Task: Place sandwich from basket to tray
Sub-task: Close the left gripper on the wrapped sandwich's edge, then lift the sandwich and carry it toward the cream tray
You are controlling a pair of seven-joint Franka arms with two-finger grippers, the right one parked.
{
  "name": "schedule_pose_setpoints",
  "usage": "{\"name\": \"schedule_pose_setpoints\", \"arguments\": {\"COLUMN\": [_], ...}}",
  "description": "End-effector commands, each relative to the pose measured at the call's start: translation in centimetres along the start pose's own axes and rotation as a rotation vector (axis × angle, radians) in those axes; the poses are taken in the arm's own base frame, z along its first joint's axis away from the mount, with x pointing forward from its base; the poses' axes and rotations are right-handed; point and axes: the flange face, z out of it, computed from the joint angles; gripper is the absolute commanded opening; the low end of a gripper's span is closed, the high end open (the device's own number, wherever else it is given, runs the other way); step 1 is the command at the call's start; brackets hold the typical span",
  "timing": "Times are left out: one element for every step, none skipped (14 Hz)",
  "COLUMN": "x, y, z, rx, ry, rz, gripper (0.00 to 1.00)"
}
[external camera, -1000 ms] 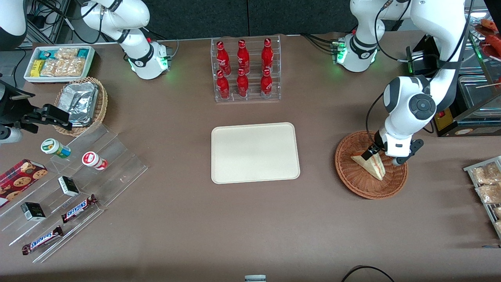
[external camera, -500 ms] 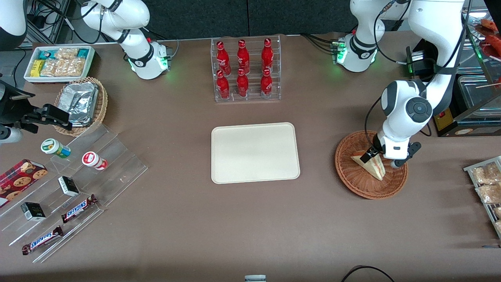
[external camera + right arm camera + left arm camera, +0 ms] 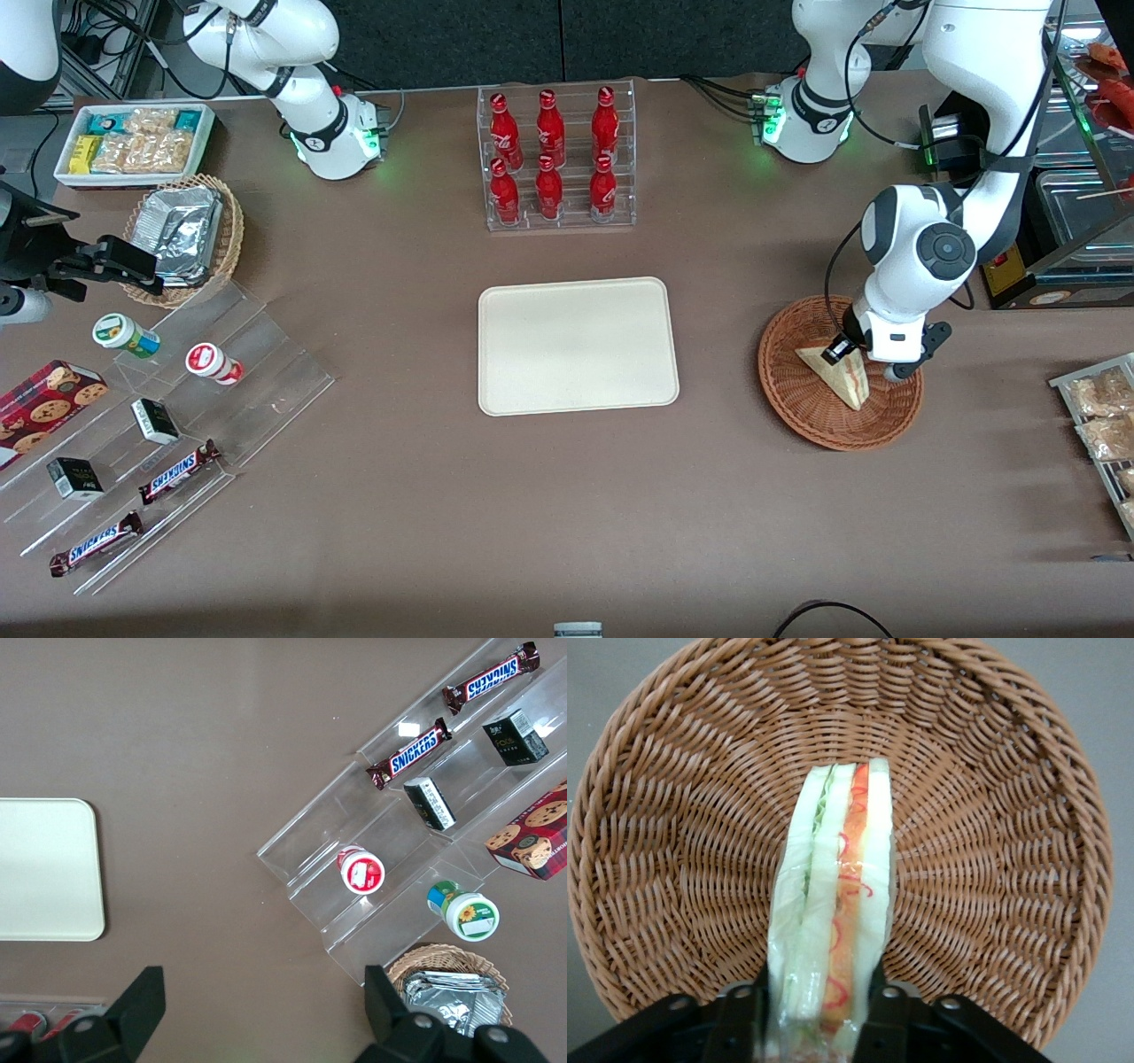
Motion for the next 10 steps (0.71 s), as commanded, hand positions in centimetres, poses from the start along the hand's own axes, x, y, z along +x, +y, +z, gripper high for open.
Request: {"name": "schedule_pose_setpoints", "arguments": {"x": [0.5,0.6,0.2,-0.8,-1.6,-2.8,-4.2,-6.0,-8.0,-10.5], "y": [0.9,1.3,2.4,4.0,5.5,7.2,8.9,10.8,12.4,14.2], "z": [-2.3,-3.8,-5.8,-7.7,-9.8,-11.9,-13.6,-15.0,-15.9,-16.3], "rx": [-0.017,0.012,0.049,0.088,0.125,0.149,0.158,0.162,0.158,0.149], "ry": [0.011,-0.007,-0.036,-0.066,-0.093,-0.109,-0.111,-0.112,-0.108,-0.103], "rz": [-0.014,0.002,0.028,0.063,0.09,0.121,0.153,0.194,0.233,0.283], "gripper": [0.0,0.0,0.0,0.0,0.0,0.0,0.0,0.0,0.0,0.0]}}
